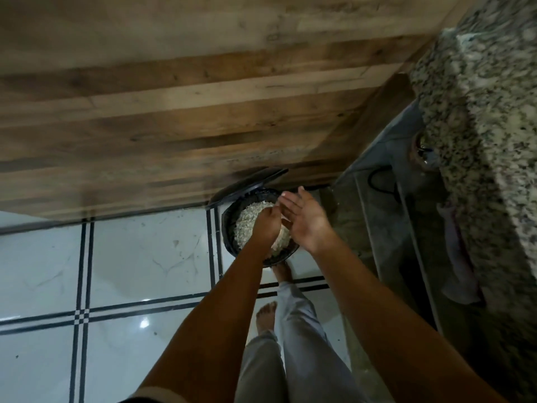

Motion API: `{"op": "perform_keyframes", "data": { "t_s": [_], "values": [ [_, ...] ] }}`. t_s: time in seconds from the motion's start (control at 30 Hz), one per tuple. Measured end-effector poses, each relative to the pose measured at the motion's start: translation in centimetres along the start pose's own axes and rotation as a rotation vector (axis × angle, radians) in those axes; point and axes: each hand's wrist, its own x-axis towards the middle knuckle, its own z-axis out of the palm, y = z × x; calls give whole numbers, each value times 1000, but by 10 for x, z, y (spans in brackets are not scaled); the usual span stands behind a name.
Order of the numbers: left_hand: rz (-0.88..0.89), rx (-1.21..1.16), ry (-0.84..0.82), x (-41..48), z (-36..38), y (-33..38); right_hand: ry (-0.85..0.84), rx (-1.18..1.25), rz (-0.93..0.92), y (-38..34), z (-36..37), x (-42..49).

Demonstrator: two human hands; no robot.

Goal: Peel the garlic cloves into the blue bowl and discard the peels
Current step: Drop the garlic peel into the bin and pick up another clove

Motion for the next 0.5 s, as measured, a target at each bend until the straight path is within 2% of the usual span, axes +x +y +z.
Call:
{"op": "perform_keyframes", "data": {
  "t_s": [0.13, 0.2, 0.4, 0.5],
  "values": [
    [100, -202, 32, -38, 0, 36, 7, 16, -128, -18, -19, -46],
    [138, -241, -20, -64, 10, 54, 36, 46, -200, -28, -33, -84],
    [296, -248, -291, -159, 87, 82, 188, 278, -492, -43, -119, -189],
    [341, -152, -479, -215, 149, 77, 272, 481, -630, -41, -180, -253]
  ]
}}
